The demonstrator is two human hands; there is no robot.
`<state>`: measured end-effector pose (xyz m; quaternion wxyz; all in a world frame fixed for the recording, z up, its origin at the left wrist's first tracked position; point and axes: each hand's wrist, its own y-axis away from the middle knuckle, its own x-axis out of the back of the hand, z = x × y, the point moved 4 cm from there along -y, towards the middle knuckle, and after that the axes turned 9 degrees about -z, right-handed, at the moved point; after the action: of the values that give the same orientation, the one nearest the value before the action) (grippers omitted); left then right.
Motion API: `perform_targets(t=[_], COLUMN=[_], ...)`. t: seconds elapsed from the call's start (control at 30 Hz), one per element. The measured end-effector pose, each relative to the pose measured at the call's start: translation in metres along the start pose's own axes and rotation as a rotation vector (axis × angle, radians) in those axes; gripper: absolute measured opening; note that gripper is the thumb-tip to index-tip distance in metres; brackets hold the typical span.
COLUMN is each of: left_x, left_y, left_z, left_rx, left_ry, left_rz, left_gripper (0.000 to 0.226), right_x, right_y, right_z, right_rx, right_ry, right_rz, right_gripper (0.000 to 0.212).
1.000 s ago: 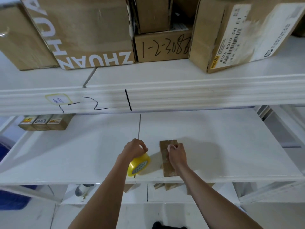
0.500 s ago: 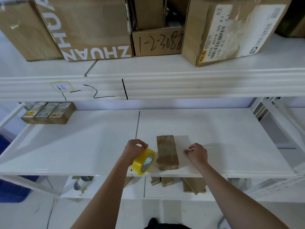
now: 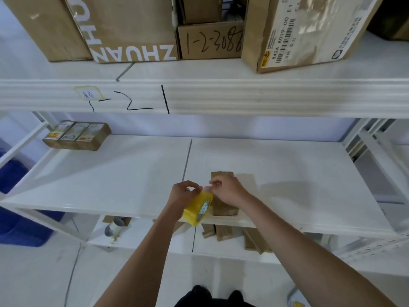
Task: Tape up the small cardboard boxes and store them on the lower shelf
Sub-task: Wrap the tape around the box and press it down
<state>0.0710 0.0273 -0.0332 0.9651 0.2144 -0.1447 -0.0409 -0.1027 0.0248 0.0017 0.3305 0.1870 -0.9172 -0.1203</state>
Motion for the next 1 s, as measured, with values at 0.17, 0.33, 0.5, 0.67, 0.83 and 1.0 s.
perform_targets(t=[0.17,0.33,0.5,0.67,0.83,1.0], left_x=[0.008,0.021,0.035,0.049,0.061,0.065], left_y=[0.013,0.025,0.043,0.049,0.053,0.057], left_z=[-0.004,-0.011,-0.028,-0.042,-0.056,-0.066], left_rx=[-0.022,-0.031,0.015,-0.01,-0.022,0.004], left_ry=[0.027,0.094,0.23,0.109,0.039,0.034], left_rz=[-0.015,-0.081,-0.476,-0.609,-0.62,-0.635], left_gripper=[0.008,0.006,0.033,0.061,0.06,0.061], right_x=[-0.017,-0.025,-0.043,-0.07,-0.08,-0.087], right_y=[-0.004,-0.004,-0.003,0.0,0.004,0.007], right_z=[-0.019,-0.032,-0.045,-0.062,-0.065,-0.063], right_rx=[0.001,-0.045,-0.083,-0.088,-0.119,-0.172], right_ry=[0.045,0.088,0.271,0.504,0.443,0.383], right_rz=[0.001,-0.039,-0.064,-0.1,-0.136,-0.113], right_gripper=[0.019,0.013,0.018,0.018,0.017,0.019])
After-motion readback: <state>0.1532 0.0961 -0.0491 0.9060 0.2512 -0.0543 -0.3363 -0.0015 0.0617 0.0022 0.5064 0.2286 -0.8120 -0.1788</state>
